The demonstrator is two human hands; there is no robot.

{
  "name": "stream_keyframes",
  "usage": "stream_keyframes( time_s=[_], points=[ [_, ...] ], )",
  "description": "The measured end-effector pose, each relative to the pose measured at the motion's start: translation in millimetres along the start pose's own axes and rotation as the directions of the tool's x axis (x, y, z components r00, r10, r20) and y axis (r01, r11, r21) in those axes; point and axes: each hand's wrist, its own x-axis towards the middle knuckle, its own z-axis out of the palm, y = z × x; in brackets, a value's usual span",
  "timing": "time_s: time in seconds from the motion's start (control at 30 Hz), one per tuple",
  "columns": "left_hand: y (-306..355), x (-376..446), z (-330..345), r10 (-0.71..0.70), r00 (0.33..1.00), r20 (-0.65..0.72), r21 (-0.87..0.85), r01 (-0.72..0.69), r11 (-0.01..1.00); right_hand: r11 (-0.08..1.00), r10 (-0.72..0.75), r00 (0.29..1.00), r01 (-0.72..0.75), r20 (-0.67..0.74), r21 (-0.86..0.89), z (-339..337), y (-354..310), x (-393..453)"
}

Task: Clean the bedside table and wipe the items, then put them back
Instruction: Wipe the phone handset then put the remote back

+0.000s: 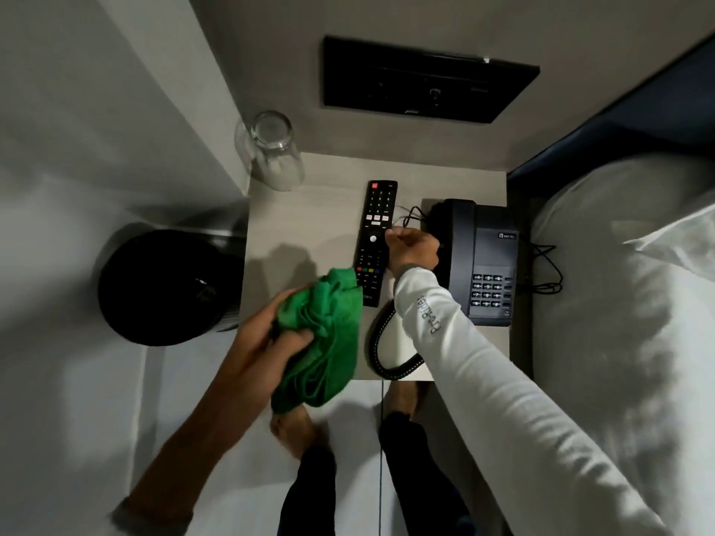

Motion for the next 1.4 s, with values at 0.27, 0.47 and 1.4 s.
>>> stream_keyframes(
  time_s=[0.27,0.47,1.4],
  points=[
    [0.0,-7.5,12.0,-0.123,0.971,-0.204,-0.388,0.035,0.921,0.999,-0.008,0.918,-0.005,0.396,0.032,-38.7,-34.2,-73.6],
    [68.7,-81.8,15.0,-0.042,0.856,-0.515,-0.366,-0.175,0.914,0.988,-0.001,0.444,0.138,0.896,-0.067,-88.4,-94.1,-208.8],
    [-31.0,-421.2,-220.9,0.2,0.56,-0.804,0.592,0.718,0.366,0.71,-0.207,0.496,0.669,0.843,-0.22,124.8,27.9,-617.4]
  ],
)
